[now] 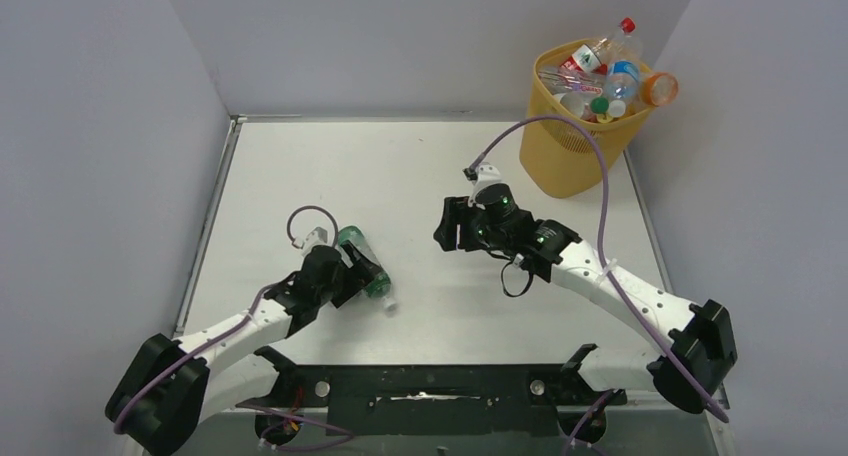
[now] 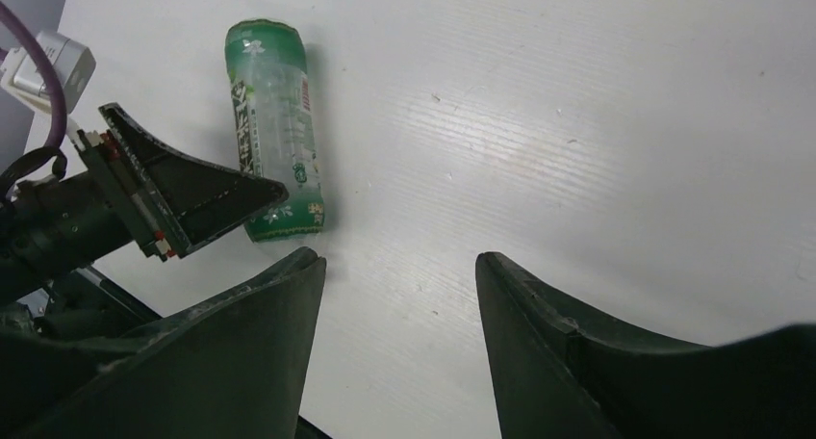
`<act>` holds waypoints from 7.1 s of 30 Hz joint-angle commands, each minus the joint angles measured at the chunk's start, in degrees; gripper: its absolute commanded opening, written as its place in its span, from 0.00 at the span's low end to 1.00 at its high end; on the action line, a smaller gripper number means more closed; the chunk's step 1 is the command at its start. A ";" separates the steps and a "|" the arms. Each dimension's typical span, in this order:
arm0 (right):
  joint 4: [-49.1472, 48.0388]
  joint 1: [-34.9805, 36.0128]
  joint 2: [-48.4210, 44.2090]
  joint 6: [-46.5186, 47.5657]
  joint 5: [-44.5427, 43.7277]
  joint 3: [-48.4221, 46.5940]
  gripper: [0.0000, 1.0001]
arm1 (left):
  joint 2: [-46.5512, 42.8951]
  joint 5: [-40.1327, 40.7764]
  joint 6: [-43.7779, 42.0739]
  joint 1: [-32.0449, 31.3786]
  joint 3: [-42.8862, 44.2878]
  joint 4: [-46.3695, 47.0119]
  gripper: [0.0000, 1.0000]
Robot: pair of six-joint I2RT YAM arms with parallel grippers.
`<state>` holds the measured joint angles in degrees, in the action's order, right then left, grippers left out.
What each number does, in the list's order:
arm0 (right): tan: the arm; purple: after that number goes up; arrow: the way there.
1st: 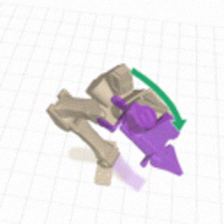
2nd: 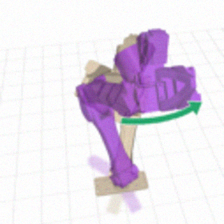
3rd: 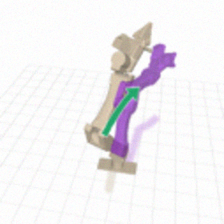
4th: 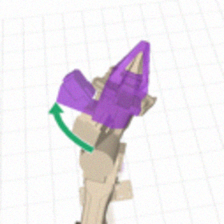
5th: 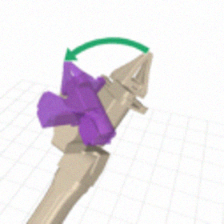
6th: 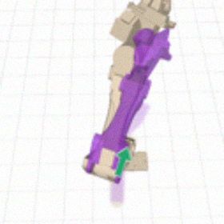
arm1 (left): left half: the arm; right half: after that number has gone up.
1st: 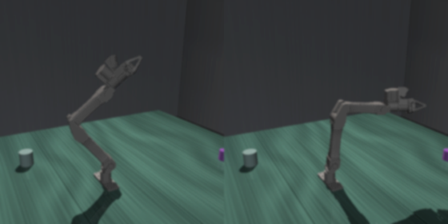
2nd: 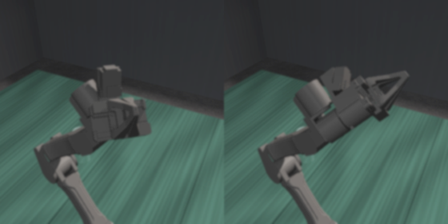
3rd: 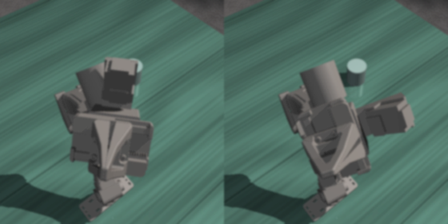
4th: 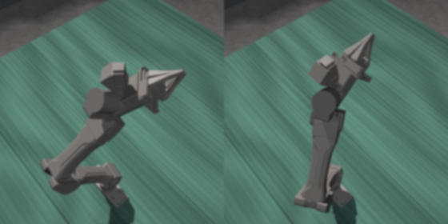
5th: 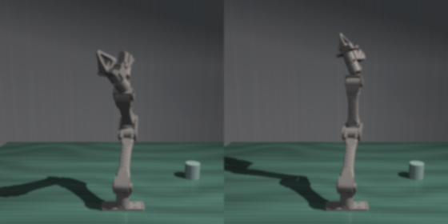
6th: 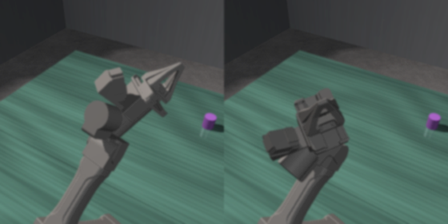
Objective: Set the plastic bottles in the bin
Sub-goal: Adjust the plastic bottle at the center of the board, then pick up the plastic bottle at the center of the board, then move the trash bin to the center of the board, then place the plastic bottle in the trash bin.
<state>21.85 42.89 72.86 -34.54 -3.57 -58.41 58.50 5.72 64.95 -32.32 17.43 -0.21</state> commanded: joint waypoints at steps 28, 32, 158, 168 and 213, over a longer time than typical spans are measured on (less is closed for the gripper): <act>15.59 -12.37 -8.96 8.20 -13.58 -17.37 0.60 | 27.57 -4.53 -15.28 -6.43 29.08 6.83 0.36; 14.78 -26.50 -0.57 13.36 -5.56 -30.04 0.52 | 26.53 -5.11 -14.46 -7.12 25.91 8.31 0.35; 18.40 -6.94 -0.46 15.56 -0.06 -43.08 0.96 | 6.68 -2.79 -19.66 -6.06 39.78 -12.44 0.34; 20.11 -7.12 -1.14 11.46 -8.68 -46.70 0.97 | 13.18 -7.57 -28.13 -6.44 62.14 -15.69 0.34; 20.88 -15.14 -8.89 9.23 -15.06 -42.35 0.98 | 39.67 -5.05 -50.81 -12.86 69.36 33.16 0.32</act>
<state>44.34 28.67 65.63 -25.93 -19.64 -101.51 99.15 -1.69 17.06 -45.28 88.62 22.83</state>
